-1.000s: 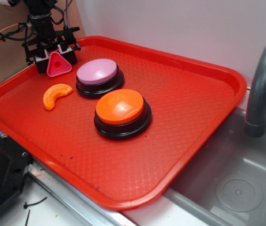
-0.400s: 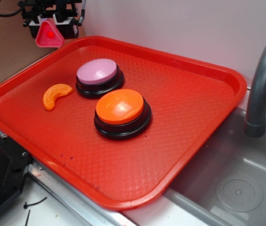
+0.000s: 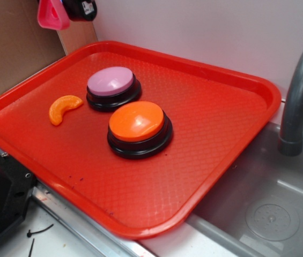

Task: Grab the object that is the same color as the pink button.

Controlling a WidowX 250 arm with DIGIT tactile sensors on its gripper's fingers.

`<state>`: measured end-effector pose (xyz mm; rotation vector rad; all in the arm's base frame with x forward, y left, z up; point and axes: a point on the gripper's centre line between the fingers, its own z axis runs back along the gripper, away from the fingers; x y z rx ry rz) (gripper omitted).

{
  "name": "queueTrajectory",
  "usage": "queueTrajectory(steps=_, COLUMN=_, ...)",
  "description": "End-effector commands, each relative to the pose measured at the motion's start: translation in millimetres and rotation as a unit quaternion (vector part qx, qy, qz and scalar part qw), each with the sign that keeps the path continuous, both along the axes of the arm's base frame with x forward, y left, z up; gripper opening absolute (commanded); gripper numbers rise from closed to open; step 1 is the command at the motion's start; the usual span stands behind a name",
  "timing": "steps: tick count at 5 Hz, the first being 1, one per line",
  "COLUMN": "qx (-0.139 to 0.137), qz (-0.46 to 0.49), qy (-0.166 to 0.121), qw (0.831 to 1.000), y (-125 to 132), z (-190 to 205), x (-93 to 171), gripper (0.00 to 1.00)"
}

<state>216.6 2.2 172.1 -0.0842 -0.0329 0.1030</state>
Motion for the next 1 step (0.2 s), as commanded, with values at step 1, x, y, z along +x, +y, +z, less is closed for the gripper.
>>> queueTrajectory(steps=1, qx=-0.017, qz=-0.026, qy=-0.009, qw=0.999, y=0.9, z=14.7, x=-38.0, gripper=0.00)
